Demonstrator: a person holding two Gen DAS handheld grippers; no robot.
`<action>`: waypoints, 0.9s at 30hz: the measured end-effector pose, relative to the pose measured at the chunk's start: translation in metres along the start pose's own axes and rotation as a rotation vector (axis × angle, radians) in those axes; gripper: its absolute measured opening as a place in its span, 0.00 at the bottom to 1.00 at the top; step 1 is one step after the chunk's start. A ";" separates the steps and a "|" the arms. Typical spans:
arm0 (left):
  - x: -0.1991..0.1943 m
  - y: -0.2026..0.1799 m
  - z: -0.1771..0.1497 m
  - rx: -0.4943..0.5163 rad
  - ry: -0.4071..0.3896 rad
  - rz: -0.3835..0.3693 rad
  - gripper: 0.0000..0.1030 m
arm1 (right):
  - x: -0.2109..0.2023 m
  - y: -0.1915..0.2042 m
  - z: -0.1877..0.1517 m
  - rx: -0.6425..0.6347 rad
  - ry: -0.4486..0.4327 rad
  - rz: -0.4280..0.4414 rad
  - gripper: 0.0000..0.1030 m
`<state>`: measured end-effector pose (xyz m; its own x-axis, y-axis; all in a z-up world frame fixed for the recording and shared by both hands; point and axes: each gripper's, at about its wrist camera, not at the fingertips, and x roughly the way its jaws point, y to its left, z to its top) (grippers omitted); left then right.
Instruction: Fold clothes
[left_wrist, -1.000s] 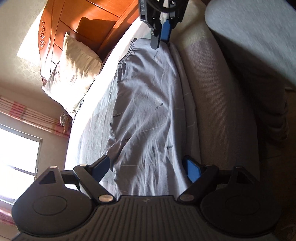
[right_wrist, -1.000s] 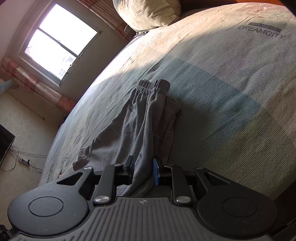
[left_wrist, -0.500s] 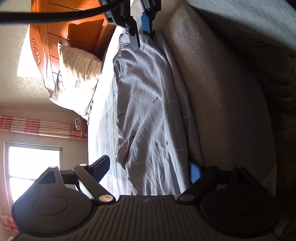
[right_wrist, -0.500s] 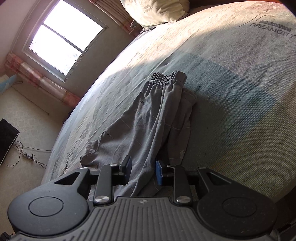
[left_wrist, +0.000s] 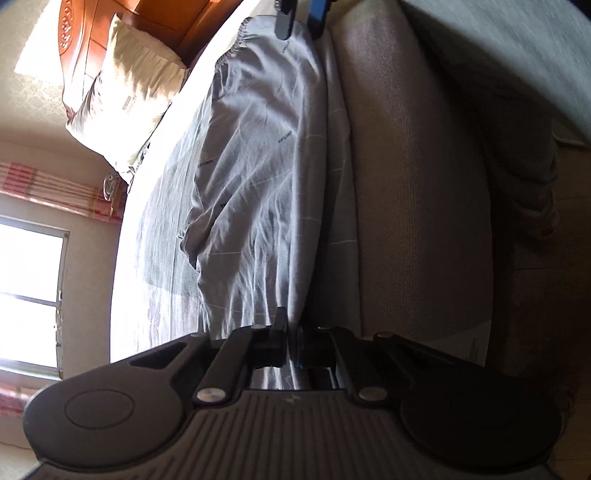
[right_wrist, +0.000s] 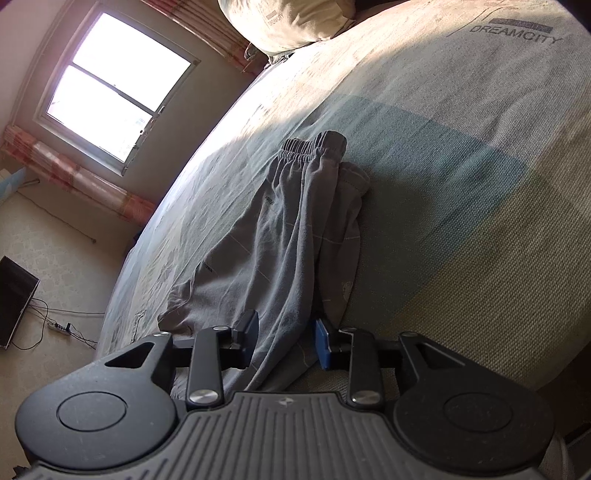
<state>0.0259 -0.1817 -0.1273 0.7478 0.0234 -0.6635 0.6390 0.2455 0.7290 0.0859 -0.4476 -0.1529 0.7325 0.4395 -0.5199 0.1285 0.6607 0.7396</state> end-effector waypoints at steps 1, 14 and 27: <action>0.000 0.004 -0.001 -0.015 0.001 -0.009 0.02 | -0.001 -0.002 0.000 0.012 -0.004 0.001 0.36; -0.019 0.026 -0.013 -0.088 -0.030 -0.060 0.00 | 0.004 -0.009 0.004 0.060 -0.022 0.009 0.05; -0.016 0.021 -0.037 -0.168 0.007 -0.179 0.00 | 0.000 -0.005 -0.011 0.023 0.015 -0.020 0.04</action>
